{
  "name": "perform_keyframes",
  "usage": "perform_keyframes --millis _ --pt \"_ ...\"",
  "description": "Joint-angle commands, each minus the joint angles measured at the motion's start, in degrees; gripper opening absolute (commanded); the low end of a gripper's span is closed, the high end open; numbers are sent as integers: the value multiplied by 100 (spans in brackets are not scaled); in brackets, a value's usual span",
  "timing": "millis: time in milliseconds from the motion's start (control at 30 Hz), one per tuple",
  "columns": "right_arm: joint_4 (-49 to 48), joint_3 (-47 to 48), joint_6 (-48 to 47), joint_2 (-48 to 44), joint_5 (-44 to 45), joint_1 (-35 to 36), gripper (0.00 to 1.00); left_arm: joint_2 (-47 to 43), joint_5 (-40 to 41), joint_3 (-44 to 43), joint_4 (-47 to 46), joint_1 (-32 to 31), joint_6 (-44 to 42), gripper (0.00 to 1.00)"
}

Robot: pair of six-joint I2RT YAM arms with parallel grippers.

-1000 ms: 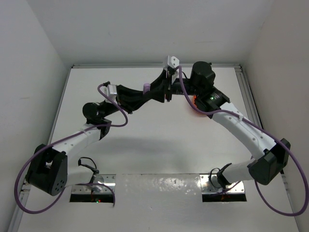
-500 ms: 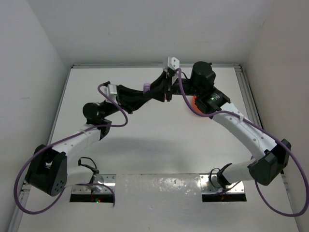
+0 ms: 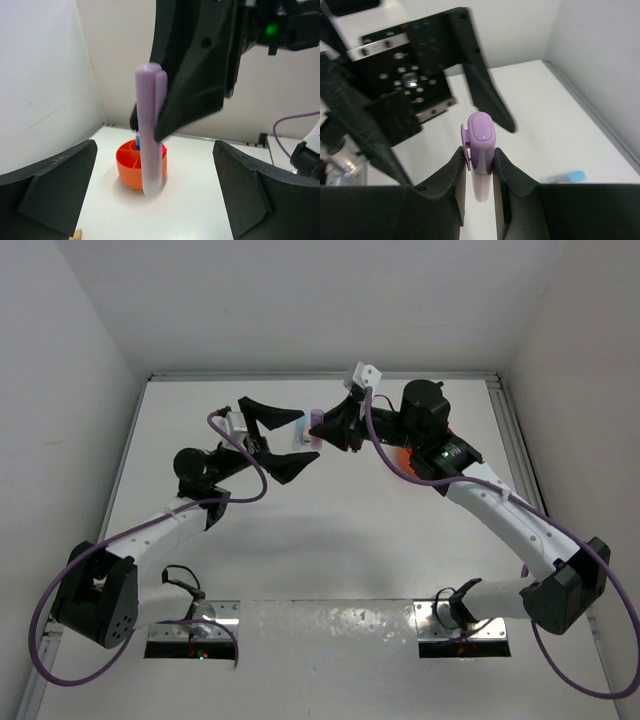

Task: Sort the stationery into containers
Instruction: Place the pen in the storage box.

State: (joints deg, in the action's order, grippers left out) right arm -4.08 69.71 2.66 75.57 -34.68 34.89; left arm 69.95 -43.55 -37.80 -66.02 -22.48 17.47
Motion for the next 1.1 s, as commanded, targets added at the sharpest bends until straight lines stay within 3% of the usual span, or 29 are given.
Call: perform_keyframes --millis 0,167,333,400,833,1067 --pt "-304 -115 146 -253 996 -298 0 -245 -6 -61 658 112 -560 100" --pt "-419 -458 323 -420 2006 -808 0 -359 812 -26 1477 156 -983 100" --pt "-392 -906 183 -543 3929 -1326 0 -325 1611 -17 2004 165 -1132 100" --pt "-480 -1091 148 -640 4249 -1598 0 -298 1753 -17 2250 174 -1158 100" --pt "-717 -1346 666 -201 3661 -3111 0 527 2351 -658 2805 253 -1369 100" --pt "-725 -1679 796 -262 4109 -3427 0 1204 2272 -1325 2893 297 -1282 100"
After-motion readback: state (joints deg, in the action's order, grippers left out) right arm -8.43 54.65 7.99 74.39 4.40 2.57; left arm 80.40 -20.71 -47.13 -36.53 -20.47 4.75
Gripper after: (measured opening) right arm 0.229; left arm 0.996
